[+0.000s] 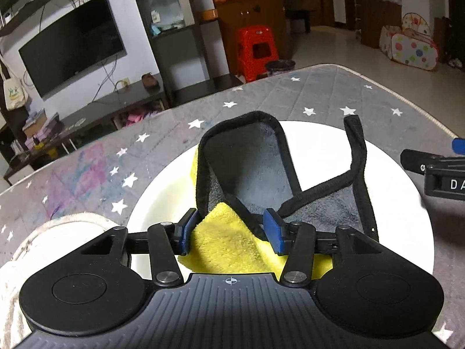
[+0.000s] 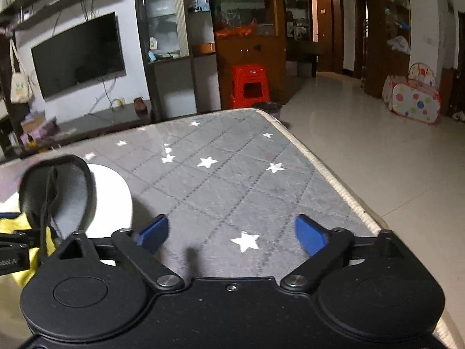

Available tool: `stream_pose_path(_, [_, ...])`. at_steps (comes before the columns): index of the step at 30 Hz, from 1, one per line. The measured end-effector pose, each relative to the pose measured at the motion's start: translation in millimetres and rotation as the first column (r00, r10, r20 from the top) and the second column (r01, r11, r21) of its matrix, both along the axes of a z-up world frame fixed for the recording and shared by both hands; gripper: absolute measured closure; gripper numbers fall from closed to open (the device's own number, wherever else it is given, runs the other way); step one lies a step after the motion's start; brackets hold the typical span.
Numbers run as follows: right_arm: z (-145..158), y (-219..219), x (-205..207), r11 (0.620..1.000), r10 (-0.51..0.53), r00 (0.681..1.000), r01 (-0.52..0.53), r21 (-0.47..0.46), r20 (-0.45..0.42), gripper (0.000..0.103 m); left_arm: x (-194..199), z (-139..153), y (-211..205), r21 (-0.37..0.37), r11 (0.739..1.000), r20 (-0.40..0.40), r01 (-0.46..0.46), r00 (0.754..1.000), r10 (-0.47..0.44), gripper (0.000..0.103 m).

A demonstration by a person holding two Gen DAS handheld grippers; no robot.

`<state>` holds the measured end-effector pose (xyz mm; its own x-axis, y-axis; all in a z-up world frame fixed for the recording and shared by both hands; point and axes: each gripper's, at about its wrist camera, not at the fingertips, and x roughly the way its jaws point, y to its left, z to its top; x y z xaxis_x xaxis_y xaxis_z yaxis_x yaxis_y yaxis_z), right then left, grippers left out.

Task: Clean bowl

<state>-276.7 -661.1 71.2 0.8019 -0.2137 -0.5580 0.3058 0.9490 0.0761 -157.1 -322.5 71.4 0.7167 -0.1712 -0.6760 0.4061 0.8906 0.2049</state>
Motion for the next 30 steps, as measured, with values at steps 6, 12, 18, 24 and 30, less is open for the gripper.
stream_pose_path(6, [-9.9,1.3,9.6,1.0,0.009,0.999,-0.009,0.011,-0.037,0.002,8.0,-1.4,2.2,-0.057,0.998,-0.043,-0.004,0.999,0.002,0.067])
stream_pose_path(12, [-11.9,-5.6,10.4,0.998,0.005,0.999,-0.002,0.055,-0.039,0.0,-0.4,-1.1,-5.2,-0.022,1.0,-0.039,0.019,0.999,-0.019,0.082])
stream_pose_path(18, [-9.5,-6.9,9.9,0.999,-0.012,0.999,0.014,0.045,-0.043,0.0,-15.4,0.5,-6.2,0.007,0.999,-0.048,0.05,0.998,-0.05,0.085])
stream_pose_path(24, [-10.0,-7.8,8.6,0.999,-0.018,0.999,0.02,0.041,-0.048,0.0,-40.6,0.8,-3.1,0.052,0.992,-0.069,0.115,0.991,-0.112,0.086])
stream_pose_path(30, [-9.4,-8.5,9.6,0.999,-0.018,0.999,0.02,0.04,-0.049,0.0,-53.7,2.5,1.0,0.071,0.982,-0.094,0.173,0.982,-0.166,0.086])
